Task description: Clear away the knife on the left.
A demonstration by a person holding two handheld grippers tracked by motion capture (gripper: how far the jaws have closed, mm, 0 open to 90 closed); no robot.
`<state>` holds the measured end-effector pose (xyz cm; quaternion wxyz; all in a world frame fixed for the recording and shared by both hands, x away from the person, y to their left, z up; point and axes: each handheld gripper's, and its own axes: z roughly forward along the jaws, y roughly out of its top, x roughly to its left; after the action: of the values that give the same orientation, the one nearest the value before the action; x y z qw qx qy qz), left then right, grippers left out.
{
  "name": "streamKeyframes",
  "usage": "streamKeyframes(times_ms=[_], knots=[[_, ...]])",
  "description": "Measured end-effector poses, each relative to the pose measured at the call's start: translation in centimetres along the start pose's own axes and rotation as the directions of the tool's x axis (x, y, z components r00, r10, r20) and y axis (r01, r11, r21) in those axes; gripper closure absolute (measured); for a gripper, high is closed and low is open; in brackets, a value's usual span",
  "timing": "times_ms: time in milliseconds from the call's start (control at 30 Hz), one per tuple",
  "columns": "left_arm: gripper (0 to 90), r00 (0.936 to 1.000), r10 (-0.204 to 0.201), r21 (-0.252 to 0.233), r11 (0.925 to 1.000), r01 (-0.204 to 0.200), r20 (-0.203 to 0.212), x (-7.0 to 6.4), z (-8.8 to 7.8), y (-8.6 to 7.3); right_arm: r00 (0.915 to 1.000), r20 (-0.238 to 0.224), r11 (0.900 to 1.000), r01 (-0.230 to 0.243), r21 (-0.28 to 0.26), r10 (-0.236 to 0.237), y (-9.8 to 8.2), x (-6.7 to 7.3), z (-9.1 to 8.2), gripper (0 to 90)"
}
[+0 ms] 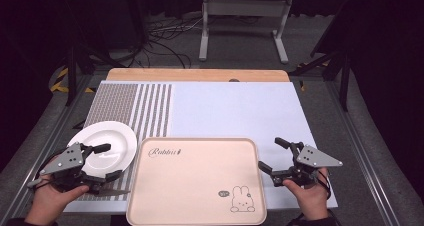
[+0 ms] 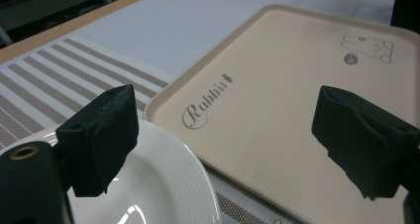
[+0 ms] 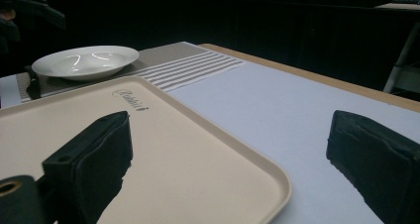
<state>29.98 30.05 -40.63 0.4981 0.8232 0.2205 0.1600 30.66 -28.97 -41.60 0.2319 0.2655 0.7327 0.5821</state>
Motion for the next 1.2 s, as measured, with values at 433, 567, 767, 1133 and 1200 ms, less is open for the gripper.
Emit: streamKeyframes(times_ms=[433,567,767,1133,1200], knots=[[14.3,0.9980,0.056,0.139,0.9885,-0.060,0.027,0.3,-1.7,0.4,0.9999,-0.014,1.000,0.002,0.005,-0.002,-0.1,0.1,0.2,4.3],[15.5,0.9977,0.059,0.189,0.9798,-0.064,0.031,0.4,-2.1,0.2,0.9999,-0.016,1.000,-0.001,0.007,0.001,-0.1,0.1,0.2,4.3],[16.5,0.9972,0.069,0.257,0.9637,-0.074,0.028,0.8,-2.8,0.0,0.9997,-0.024,1.000,0.000,0.003,0.000,-0.2,0.1,0.4,4.2],[19.7,0.9967,0.077,0.425,0.9017,-0.081,0.027,1.6,-4.6,-0.7,0.9996,-0.029,1.000,0.001,0.011,0.000,-0.3,0.2,0.6,4.0],[20.2,0.9963,0.082,0.456,0.8861,-0.086,0.028,1.8,-4.9,-0.8,0.9996,-0.030,1.000,-0.001,0.011,0.001,-0.3,0.2,0.6,4.0]])
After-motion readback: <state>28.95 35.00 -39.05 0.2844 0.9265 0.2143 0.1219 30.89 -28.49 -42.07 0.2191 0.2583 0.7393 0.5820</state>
